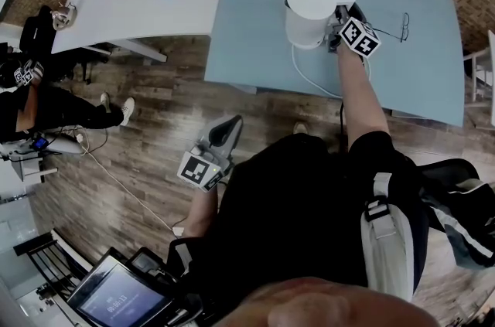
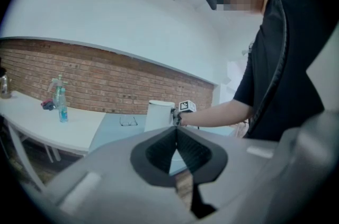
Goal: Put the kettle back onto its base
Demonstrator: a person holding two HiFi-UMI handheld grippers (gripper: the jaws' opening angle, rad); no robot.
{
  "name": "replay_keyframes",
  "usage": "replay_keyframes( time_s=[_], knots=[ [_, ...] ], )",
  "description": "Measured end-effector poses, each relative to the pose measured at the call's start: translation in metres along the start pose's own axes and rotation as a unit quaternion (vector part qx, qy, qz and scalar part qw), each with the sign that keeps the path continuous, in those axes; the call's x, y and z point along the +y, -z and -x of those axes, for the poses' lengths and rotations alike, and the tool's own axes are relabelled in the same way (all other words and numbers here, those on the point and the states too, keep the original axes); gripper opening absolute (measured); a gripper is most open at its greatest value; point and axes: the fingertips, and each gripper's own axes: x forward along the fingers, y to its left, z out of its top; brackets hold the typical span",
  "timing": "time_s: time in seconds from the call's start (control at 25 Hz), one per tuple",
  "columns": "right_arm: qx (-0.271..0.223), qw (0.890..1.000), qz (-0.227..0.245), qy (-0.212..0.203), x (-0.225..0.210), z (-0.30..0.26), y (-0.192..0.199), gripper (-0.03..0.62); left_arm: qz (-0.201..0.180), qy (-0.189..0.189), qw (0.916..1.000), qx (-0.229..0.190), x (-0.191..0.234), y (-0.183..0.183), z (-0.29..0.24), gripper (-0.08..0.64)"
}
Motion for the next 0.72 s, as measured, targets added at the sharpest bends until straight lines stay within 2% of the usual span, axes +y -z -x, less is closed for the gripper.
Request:
replay_keyframes(
  time_s=[0.72],
  knots=[
    [0.013, 1.0, 0.016, -0.001, -0.002, 0.008, 0.01, 0.169, 0.001, 0.004, 1.0, -0.001, 0.002, -0.001, -0.013, 0.002]
  ],
)
